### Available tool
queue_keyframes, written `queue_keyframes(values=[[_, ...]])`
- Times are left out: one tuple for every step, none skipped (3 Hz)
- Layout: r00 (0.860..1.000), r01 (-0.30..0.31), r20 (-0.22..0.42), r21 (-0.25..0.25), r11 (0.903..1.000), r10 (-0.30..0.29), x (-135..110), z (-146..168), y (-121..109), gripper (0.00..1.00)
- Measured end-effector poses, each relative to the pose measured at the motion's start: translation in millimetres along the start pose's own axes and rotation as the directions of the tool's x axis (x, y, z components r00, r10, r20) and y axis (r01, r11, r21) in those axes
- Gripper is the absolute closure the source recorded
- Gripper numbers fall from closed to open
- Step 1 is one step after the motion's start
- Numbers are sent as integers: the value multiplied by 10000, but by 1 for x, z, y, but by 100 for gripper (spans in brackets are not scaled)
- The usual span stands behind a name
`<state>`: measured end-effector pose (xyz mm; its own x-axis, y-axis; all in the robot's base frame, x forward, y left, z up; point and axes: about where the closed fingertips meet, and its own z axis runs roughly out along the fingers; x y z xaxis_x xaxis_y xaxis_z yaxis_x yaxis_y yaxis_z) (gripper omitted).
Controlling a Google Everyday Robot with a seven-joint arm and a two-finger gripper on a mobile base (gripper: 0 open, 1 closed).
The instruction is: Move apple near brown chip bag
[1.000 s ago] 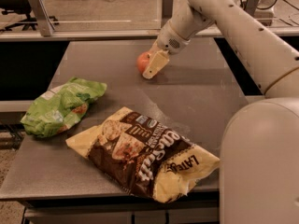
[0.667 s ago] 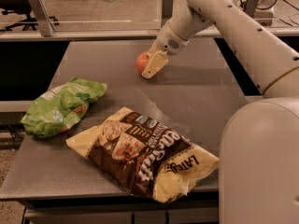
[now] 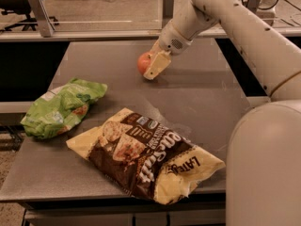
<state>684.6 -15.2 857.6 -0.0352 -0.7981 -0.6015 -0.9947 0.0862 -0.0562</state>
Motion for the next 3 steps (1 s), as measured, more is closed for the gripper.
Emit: queue_keyframes(values=[[9987, 479, 199, -399, 9981, -472, -13, -17, 33, 100], [9977, 658, 234, -802, 9946, -641, -17, -24, 71, 100], [9971, 644, -308, -1477, 9869, -697, -10, -9, 106, 100]])
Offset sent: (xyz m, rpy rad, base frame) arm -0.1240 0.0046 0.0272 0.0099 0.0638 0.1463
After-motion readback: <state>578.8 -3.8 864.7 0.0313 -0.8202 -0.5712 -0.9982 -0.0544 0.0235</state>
